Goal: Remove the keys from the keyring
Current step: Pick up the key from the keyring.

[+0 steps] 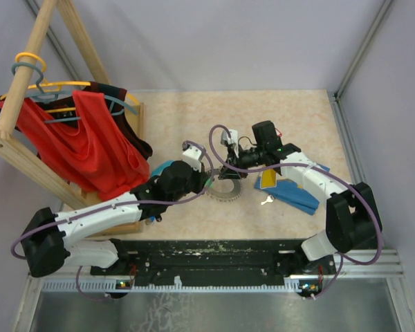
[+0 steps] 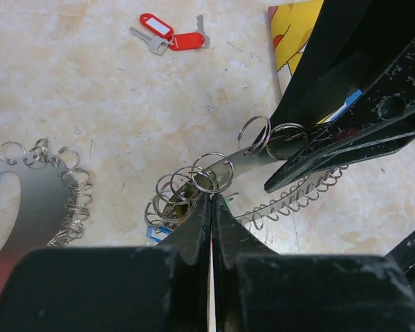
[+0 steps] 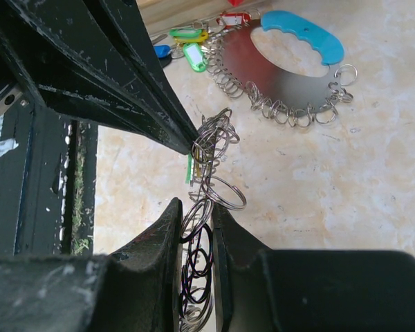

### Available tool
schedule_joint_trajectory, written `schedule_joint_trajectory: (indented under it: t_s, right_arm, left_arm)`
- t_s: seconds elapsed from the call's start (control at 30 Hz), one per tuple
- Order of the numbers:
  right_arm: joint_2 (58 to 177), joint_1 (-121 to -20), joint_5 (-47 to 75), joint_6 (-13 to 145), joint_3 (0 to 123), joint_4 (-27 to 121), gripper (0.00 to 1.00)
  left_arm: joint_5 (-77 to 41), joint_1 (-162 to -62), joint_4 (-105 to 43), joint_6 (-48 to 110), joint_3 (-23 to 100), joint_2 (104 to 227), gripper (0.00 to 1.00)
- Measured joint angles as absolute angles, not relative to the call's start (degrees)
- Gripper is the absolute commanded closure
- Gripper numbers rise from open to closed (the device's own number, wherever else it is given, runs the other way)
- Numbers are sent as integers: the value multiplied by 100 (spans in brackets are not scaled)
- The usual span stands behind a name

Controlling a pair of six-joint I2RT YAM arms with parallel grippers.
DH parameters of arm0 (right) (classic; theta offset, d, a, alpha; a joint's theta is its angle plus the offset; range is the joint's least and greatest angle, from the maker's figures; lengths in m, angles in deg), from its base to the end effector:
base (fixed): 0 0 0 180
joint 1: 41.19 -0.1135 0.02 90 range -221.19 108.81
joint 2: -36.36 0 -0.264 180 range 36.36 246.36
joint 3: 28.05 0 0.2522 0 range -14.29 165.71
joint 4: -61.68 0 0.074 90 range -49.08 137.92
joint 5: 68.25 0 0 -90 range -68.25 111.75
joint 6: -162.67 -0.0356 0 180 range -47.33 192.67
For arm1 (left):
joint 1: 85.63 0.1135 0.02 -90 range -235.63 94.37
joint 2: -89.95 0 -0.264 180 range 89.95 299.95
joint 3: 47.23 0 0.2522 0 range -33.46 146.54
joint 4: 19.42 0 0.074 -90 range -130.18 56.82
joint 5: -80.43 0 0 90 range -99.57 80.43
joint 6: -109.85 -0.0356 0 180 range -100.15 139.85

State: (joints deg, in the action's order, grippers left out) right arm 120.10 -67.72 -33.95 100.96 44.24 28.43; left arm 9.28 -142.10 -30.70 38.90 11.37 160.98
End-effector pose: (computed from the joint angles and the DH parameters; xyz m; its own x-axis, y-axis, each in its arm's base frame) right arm 0.2600 0.1627 0.2597 -0.1859 -0.3913 -0.9013 -0.9825 0.0641 0.1748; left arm 0.1637 -0.2263 0.2656 -0.4141 0.0657 -0.9079 0.5187 0.8366 -0.1760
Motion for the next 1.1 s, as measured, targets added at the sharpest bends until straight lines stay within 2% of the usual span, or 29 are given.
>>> schedule_joint_trajectory:
  t_s: [0.4,1.1]
  right_arm:
    - [12010,-6804,-3533,10450,4424,2675,100]
    - [11905,-7069,-3316,11753,4297,2367,100]
  left_arm:
    - [797,-14107,-3057,3138,984,15676,100]
    - [-412,-13746,-3776,1943,1059,15473,100]
